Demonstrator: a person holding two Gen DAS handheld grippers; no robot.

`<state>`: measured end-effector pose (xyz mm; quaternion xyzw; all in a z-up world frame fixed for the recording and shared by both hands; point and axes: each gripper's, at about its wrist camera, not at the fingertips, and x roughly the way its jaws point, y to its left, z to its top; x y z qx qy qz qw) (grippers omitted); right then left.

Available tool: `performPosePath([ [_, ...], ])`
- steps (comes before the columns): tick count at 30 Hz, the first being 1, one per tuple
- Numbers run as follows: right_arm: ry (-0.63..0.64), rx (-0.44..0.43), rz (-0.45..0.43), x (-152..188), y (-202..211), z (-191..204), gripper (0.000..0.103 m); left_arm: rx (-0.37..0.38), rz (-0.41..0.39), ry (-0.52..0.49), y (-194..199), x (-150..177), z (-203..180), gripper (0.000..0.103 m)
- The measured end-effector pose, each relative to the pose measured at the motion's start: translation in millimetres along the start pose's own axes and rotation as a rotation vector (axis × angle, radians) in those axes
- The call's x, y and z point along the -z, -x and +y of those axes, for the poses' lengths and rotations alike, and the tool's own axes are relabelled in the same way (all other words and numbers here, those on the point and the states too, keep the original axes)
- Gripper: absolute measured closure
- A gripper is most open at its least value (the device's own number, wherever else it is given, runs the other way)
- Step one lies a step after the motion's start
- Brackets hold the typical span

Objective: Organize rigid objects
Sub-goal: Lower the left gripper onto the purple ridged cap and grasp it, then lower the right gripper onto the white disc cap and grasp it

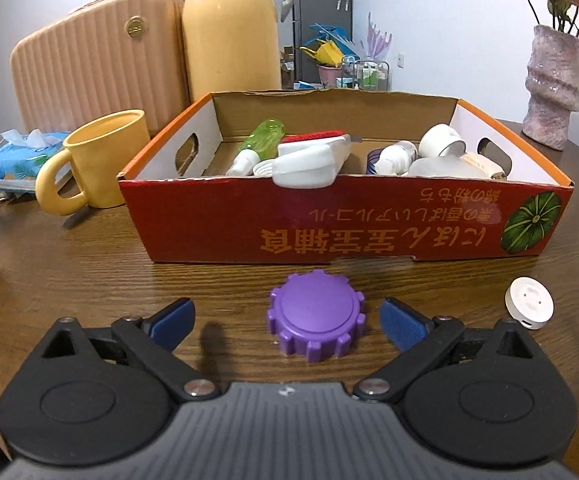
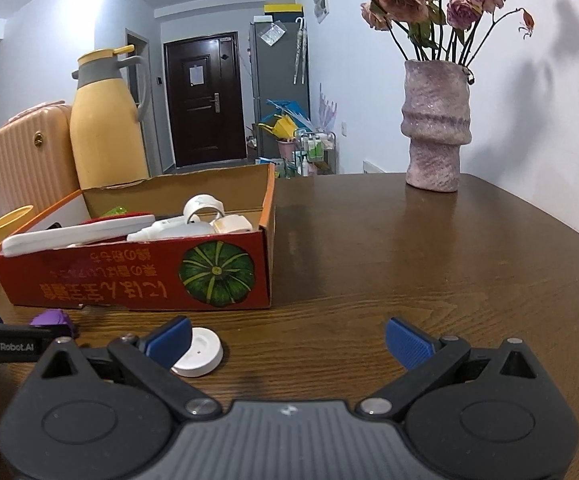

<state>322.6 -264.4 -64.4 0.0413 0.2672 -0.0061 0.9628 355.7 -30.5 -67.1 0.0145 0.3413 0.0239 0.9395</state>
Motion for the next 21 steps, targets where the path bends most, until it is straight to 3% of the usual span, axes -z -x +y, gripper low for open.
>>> performPosePath([
  [6,-0.009,0.004,0.006,0,-2,-1,0.0,0.055,0.024,-0.01,-7,-2,-1,0.05],
  [12,-0.011,0.001,0.006,0,-3,-1,0.0,0.087,0.005,-0.028,1,0,-2,0.05],
  [21,-0.015,-0.006,0.004,0,-3,-1,0.0,0.07,-0.049,-0.024,15,-1,2,0.05],
])
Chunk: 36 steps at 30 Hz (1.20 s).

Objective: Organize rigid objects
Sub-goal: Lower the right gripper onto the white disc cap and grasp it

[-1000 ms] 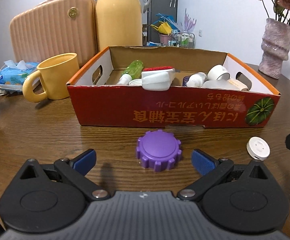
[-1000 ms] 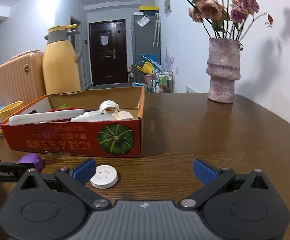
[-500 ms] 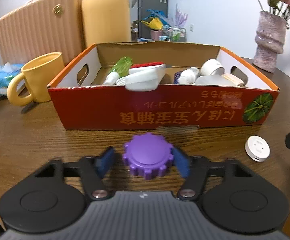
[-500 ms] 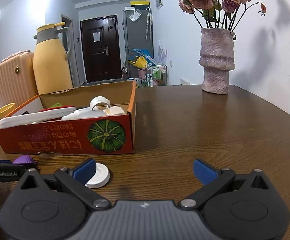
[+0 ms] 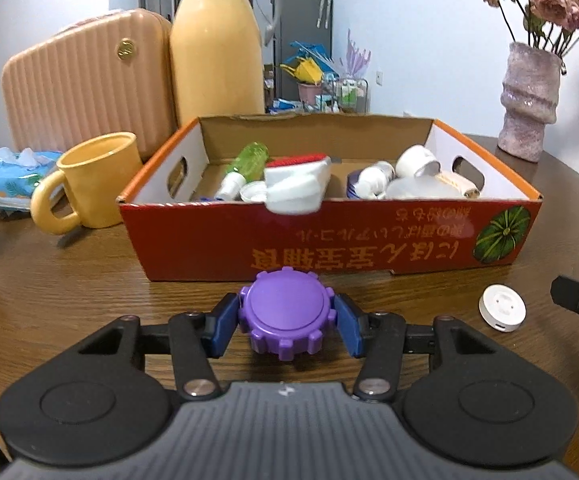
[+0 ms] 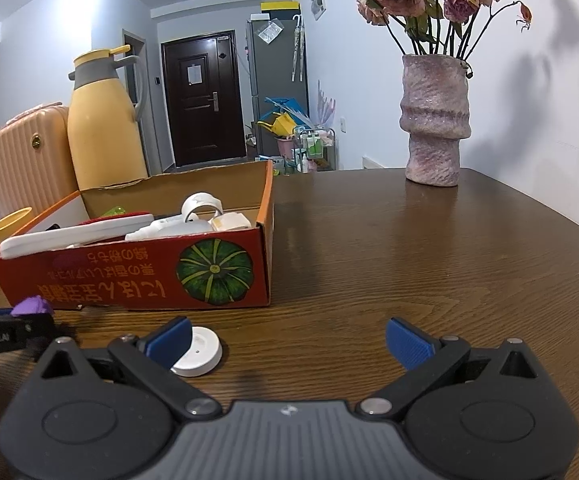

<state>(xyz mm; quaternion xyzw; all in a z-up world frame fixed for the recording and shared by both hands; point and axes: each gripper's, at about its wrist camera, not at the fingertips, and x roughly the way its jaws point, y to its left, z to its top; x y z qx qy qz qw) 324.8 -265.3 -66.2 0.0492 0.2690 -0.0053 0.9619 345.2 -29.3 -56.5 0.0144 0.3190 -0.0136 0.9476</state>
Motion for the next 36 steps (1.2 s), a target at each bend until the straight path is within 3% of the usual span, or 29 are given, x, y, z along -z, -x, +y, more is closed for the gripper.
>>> performPosePath([
  [19,0.065,-0.024,-0.009,3,0,15,0.0,-0.039,-0.114,0.086,40,0,39,0.05],
  [36,0.128,-0.072,0.09,5,-19,45,0.002,-0.035,-0.169,0.107,61,2,52,0.05],
])
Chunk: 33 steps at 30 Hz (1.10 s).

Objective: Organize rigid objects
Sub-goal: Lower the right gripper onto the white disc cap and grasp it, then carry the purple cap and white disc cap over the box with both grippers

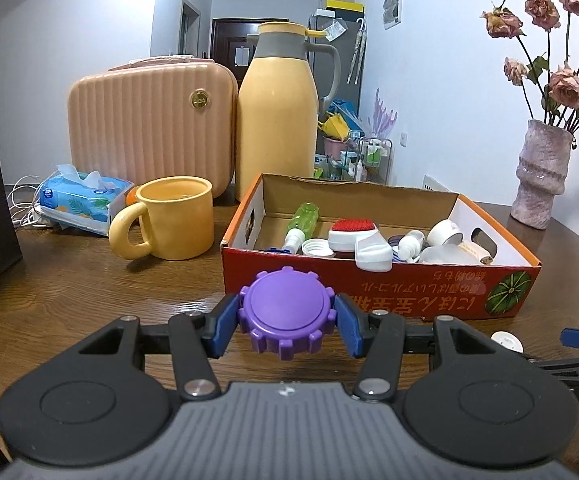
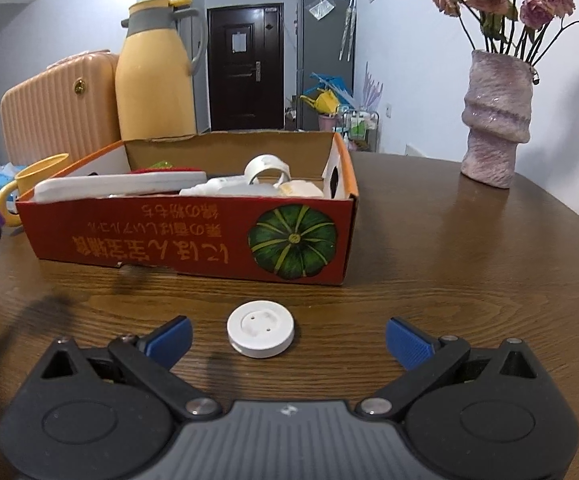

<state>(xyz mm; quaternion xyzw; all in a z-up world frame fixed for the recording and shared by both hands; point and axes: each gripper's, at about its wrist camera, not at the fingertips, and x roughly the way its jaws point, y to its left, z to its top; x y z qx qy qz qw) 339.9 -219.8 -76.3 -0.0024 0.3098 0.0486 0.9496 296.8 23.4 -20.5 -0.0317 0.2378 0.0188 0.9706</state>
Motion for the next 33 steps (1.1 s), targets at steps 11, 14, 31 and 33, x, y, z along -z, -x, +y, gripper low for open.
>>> performPosePath([
  [11,0.0,-0.018,0.064,-5,-18,9,0.026,0.011,-0.012,0.005,5,0,1,0.05],
  [14,0.013,-0.029,0.052,-5,-17,11,0.049,0.013,-0.013,0.006,5,-1,1,0.05],
  [31,0.03,-0.051,-0.092,-10,12,18,0.065,0.021,-0.018,0.009,7,-3,2,0.05],
  [33,0.032,-0.061,-0.115,-13,18,21,0.065,0.023,-0.022,0.007,9,-4,1,0.05],
])
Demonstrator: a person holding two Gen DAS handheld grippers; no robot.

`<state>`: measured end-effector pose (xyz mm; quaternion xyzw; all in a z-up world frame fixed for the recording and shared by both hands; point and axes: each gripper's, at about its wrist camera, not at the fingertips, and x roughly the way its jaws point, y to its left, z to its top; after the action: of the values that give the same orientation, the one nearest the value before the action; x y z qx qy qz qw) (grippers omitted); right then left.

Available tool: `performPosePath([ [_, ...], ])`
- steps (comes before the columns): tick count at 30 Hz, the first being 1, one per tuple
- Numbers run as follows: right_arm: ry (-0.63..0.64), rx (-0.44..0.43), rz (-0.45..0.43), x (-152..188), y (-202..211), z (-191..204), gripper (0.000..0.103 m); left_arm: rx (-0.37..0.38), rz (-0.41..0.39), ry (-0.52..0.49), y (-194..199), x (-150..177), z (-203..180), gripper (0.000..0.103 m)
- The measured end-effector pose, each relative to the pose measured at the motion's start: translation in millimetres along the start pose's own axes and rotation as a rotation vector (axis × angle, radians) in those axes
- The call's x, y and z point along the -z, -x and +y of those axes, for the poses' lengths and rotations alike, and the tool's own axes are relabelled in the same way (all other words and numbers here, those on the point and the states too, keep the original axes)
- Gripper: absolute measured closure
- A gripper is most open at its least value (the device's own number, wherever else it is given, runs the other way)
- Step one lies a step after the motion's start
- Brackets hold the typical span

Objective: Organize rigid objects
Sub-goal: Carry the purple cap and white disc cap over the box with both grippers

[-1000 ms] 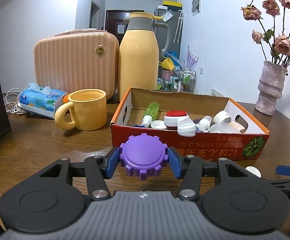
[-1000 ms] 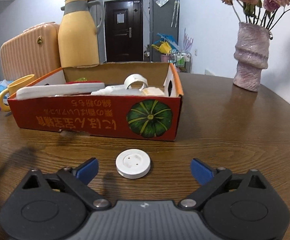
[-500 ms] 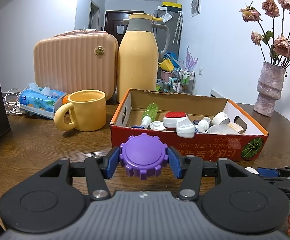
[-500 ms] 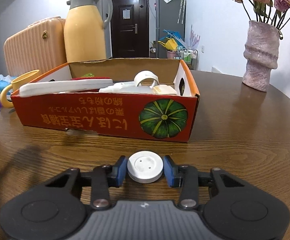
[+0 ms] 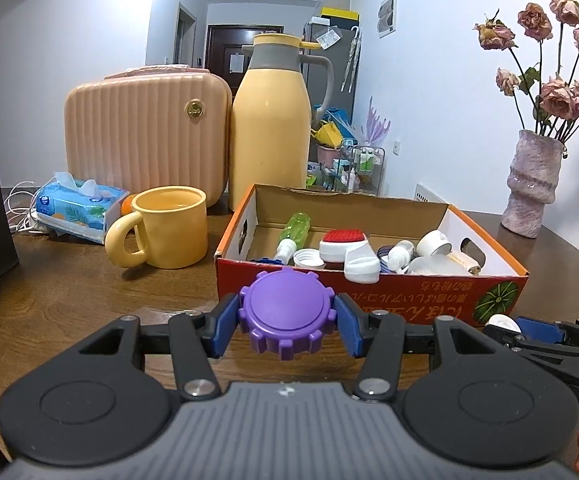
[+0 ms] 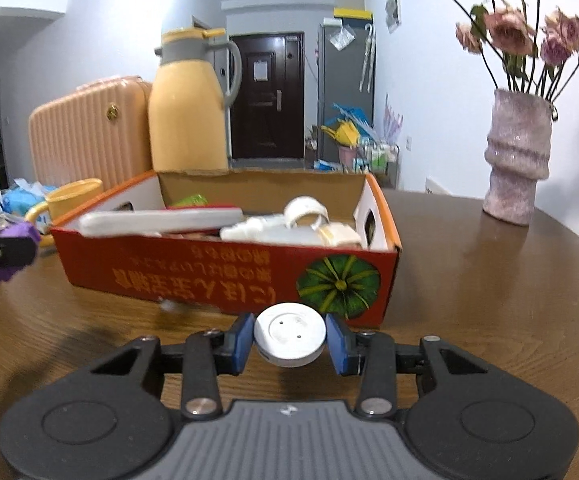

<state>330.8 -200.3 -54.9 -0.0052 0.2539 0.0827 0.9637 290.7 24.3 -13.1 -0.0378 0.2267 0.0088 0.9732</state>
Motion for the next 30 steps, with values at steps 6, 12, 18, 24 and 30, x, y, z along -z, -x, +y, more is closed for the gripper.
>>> performPosePath([
  [6,0.002,-0.028,-0.043,-9,10,7,0.065,-0.004,-0.018,0.001,3,-5,-2,0.05],
  [12,0.012,-0.04,-0.082,-21,13,12,0.065,-0.01,-0.035,-0.002,4,-13,-4,0.05],
  [18,0.011,-0.05,-0.119,-36,13,14,0.065,-0.013,-0.065,0.007,4,-25,-7,0.05],
  [24,0.013,-0.055,-0.151,-49,8,18,0.065,-0.022,-0.096,0.017,1,-38,-11,0.05],
  [30,0.007,-0.059,-0.176,-59,2,20,0.065,-0.026,-0.12,0.022,-6,-48,-17,0.05],
])
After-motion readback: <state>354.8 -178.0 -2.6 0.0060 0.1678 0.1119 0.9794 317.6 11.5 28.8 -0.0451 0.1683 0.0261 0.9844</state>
